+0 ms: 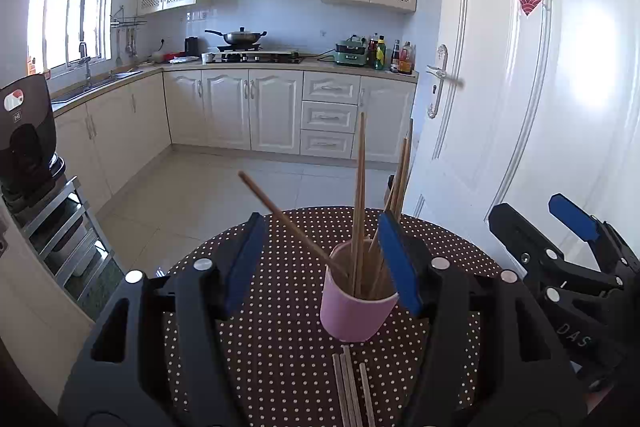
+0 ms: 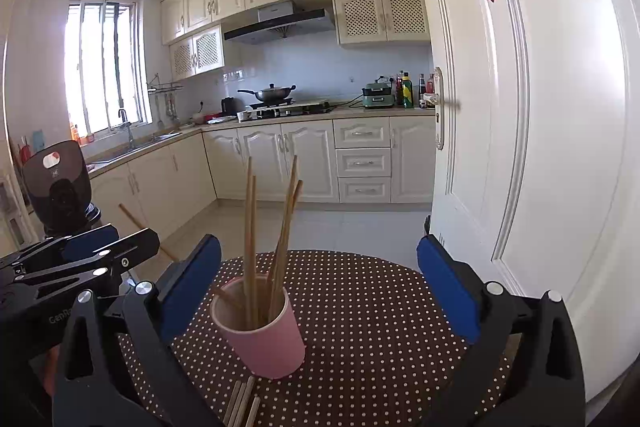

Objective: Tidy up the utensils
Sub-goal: 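Open the left tool to release its chopstick while the right tool opens too, then move the left tool back to the chopstick row while the right tool returns there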

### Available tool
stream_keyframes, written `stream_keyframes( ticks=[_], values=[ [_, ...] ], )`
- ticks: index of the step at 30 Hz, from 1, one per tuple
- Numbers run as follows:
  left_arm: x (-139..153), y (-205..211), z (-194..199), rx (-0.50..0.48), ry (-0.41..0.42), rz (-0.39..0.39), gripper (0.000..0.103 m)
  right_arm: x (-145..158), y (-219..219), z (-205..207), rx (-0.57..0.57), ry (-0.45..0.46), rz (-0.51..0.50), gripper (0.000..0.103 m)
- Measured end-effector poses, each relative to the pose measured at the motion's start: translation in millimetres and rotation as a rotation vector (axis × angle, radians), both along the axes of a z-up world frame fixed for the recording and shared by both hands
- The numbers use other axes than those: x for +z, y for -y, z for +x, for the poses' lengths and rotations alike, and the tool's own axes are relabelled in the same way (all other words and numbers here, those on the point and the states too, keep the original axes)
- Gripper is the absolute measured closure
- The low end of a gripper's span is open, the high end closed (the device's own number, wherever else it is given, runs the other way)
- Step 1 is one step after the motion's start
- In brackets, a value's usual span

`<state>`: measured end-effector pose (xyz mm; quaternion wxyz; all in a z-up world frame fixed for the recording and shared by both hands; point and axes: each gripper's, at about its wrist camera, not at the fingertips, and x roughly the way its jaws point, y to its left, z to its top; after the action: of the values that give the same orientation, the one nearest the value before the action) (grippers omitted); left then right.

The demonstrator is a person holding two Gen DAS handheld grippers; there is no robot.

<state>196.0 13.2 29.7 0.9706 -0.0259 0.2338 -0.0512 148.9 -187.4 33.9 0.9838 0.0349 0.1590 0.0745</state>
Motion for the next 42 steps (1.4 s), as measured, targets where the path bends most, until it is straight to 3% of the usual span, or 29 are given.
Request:
stream_keyframes(
  ticks=[9,18,29,37,42],
  values=[
    [-8.3,-8.5,-24.1,-0.024,-0.028,-0.001,0.035,-7.1,-7.2,-25.1,-0.01,-0.031,-0.029,0.008],
    [-34.4,-12.3,-35.1,-0.026,-0.103,-0.002,0.027,-40.5,-10.5,-28.0,0.004,-0.171,-0.034,0.008],
    [-79.7,-25.6,-32.9,-0.011,-0.231,-0.014,0.026,-81.3,-14.5,-19.6,-0.023,-0.325,-0.048,0.008],
    [-101.0,-28.4,-40.9,-0.014,-0.247,0.034,0.026,-106.7,-19.8,-24.0,-0.021,-0.436,-0.063,0.008],
    [-114.5,-40.6,-50.0,-0.012,-0.259,-0.023,0.026,-117.9,-26.1,-34.9,-0.006,-0.471,-0.026,0.008]
  ],
)
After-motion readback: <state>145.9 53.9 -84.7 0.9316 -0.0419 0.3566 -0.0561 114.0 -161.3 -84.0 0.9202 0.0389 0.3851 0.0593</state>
